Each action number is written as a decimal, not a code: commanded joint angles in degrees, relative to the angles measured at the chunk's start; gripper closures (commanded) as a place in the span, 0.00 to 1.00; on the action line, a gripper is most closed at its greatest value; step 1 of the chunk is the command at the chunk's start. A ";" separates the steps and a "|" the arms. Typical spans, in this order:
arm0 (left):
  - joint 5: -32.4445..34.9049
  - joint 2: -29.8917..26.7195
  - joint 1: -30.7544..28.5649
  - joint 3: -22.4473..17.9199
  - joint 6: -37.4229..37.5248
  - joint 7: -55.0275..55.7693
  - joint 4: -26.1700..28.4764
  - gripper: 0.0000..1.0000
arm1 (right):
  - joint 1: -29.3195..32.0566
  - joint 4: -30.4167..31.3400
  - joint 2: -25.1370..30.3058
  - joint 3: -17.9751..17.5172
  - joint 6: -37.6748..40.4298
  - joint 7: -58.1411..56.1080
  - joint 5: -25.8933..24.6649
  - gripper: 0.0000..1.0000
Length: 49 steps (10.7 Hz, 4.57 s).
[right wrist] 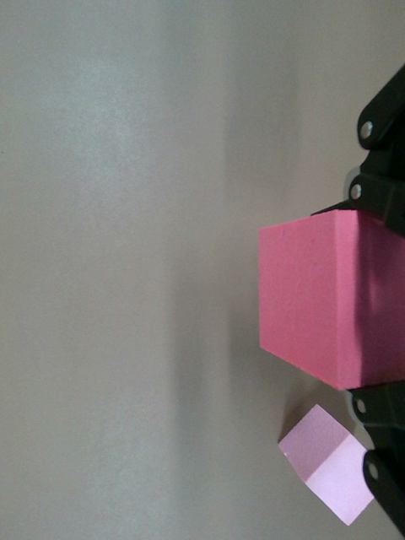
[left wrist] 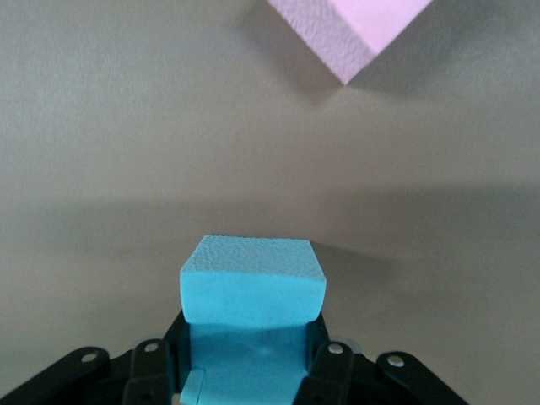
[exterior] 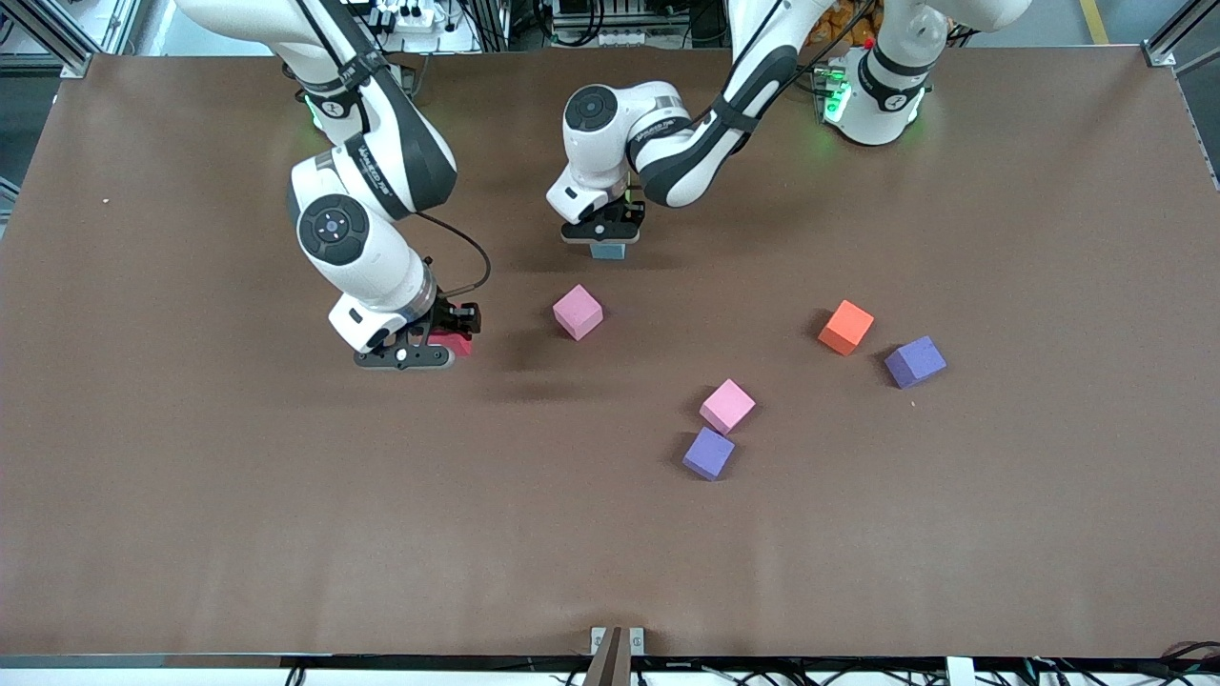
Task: Arrange blocks into number 1
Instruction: 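Place the teal cube in line below the green cube with the left gripper, then place the red cube below teal with the right gripper while the left reaches pink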
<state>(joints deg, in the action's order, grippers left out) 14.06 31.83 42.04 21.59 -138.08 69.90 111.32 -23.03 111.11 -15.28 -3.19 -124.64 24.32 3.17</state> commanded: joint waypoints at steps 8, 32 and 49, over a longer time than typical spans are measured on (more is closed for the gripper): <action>-0.88 -1.77 -0.82 1.43 -0.52 1.20 3.91 0.00 | -3.68 6.57 5.70 -1.20 0.01 0.72 3.32 0.45; -21.88 -6.87 -8.64 -25.01 5.01 -13.13 -8.13 0.00 | -36.91 -1.51 -11.17 11.28 -10.36 21.99 5.45 0.45; -27.77 6.57 -5.39 -30.56 7.56 -10.40 -19.11 0.00 | -42.98 -1.08 -13.56 11.89 -13.97 29.64 5.36 0.00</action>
<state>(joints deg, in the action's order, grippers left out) -12.03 36.76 35.97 -7.91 -131.70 59.47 94.83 -65.71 110.09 -30.02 7.97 -138.84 53.34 7.84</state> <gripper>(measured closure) 0.000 0.000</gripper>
